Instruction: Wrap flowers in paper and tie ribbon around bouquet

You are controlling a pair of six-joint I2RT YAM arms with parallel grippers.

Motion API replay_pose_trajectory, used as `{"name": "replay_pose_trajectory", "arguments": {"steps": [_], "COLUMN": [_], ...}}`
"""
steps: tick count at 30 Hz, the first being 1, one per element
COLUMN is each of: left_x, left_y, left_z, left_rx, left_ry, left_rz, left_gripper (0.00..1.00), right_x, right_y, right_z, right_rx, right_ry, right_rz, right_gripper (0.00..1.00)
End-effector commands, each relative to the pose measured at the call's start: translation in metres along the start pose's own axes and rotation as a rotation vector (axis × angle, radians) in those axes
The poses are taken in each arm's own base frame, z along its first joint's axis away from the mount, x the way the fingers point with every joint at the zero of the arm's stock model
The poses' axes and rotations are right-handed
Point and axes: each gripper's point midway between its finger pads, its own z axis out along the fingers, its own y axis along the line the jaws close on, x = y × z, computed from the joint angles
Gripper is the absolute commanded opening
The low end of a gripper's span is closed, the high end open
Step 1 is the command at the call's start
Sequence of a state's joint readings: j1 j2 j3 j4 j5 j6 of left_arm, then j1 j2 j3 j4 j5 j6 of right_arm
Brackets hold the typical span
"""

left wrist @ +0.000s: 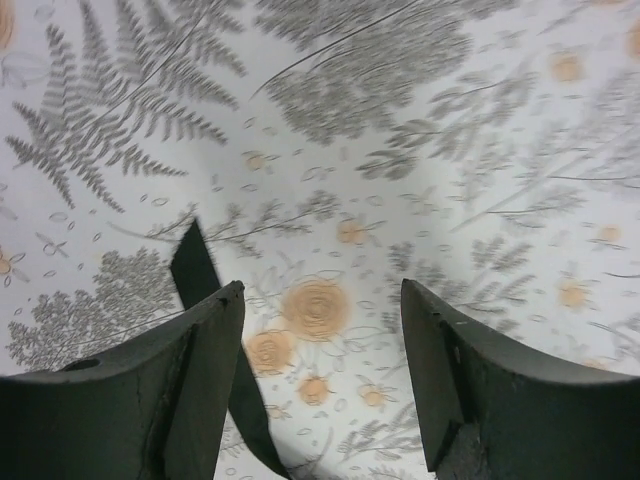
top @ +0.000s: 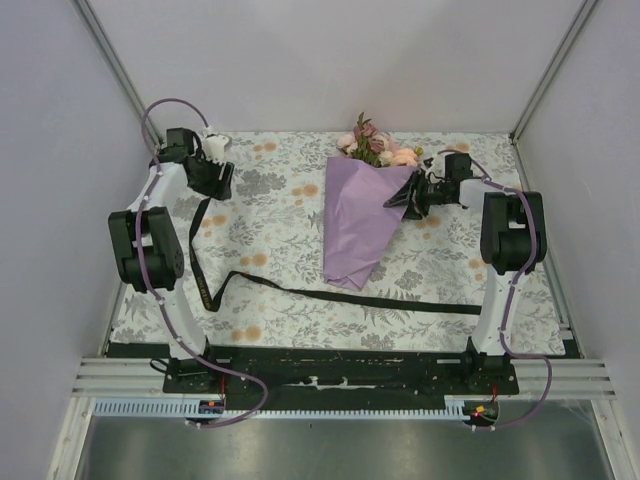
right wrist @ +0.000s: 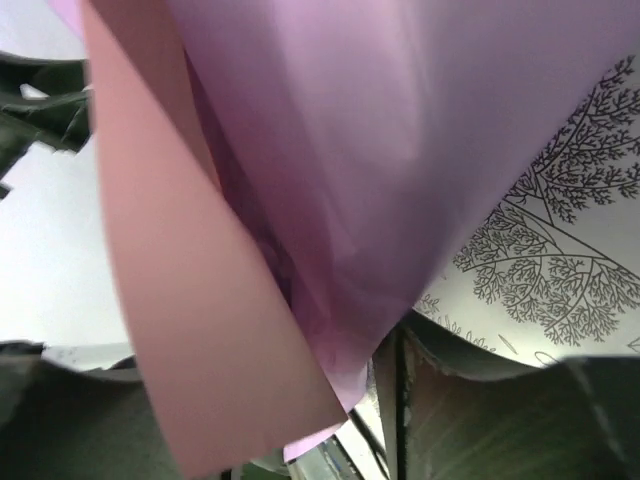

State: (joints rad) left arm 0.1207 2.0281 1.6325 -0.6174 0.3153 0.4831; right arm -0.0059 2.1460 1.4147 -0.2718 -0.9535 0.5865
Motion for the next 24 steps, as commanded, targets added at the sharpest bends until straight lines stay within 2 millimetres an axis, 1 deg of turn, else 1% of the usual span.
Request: {"name": "replay_pose_trajectory", "arguments": {"steps": [1,2,4,5,7,8,9,10,12,14,15,17,18,21,23,24], "left_x": [-0.056,-0.058,-0.056,-0.058,-0.051,-0.047,-0.039,-0.030,0.000,0.034,0.051,0.080,0.090,0.112,0.124,0.129], "left_y": [-0.063,-0.075,-0.087,-0.112,-0.137,-0.149,-0.165,-0.179,-0.209,-0.228,-0.233,-0.242,-0.247,-0.263,-0.274,-0.278], "left_z": [-0.039,-0.041,-0.049,-0.051,-0.059,-0.062,-0.068,-0.071,-0.075,-0.077,-0.077,-0.076,-0.074,-0.069,-0.063,-0.060], "left_rx": [0.099,0.117,0.154,0.220,0.289,0.328,0.379,0.422,0.510,0.579,0.590,0.609,0.618,0.652,0.677,0.686], "left_ry": [-0.217,-0.229,-0.247,-0.252,-0.264,-0.272,-0.265,-0.251,-0.164,-0.093,-0.060,-0.023,-0.012,0.018,0.039,0.045], "left_rz": [0.083,0.089,0.055,0.078,0.130,0.172,0.220,0.257,0.366,0.503,0.550,0.644,0.687,0.751,0.758,0.749], "left_gripper": [0.71,0.71,0.71,0.70,0.69,0.69,0.69,0.68,0.66,0.65,0.66,0.68,0.69,0.69,0.69,0.68], "right_x": [0.001,0.001,0.006,0.008,0.012,0.014,0.016,0.017,0.018,0.019,0.020,0.020,0.022,0.025,0.029,0.031], "right_y": [0.004,0.002,0.000,-0.001,-0.004,-0.003,-0.005,-0.005,-0.001,0.010,0.017,0.033,0.040,0.057,0.062,0.061], "right_z": [0.009,0.010,0.016,0.019,0.025,0.027,0.029,0.030,0.031,0.029,0.027,0.023,0.021,0.017,0.016,0.015], "right_rx": [0.055,0.062,0.073,0.081,0.095,0.093,0.090,0.079,0.057,0.017,-0.014,-0.066,-0.094,-0.162,-0.192,-0.195], "right_ry": [-0.010,-0.005,0.014,0.018,0.033,0.038,0.046,0.057,0.069,0.080,0.089,0.096,0.102,0.110,0.128,0.131], "right_rz": [-0.080,-0.080,-0.092,-0.101,-0.113,-0.114,-0.110,-0.110,-0.105,-0.091,-0.089,-0.084,-0.071,-0.022,0.012,0.029], "right_gripper": [0.58,0.61,0.63,0.63,0.64,0.63,0.58,0.48,0.28,0.03,0.00,0.00,0.00,0.00,0.00,0.00]}}
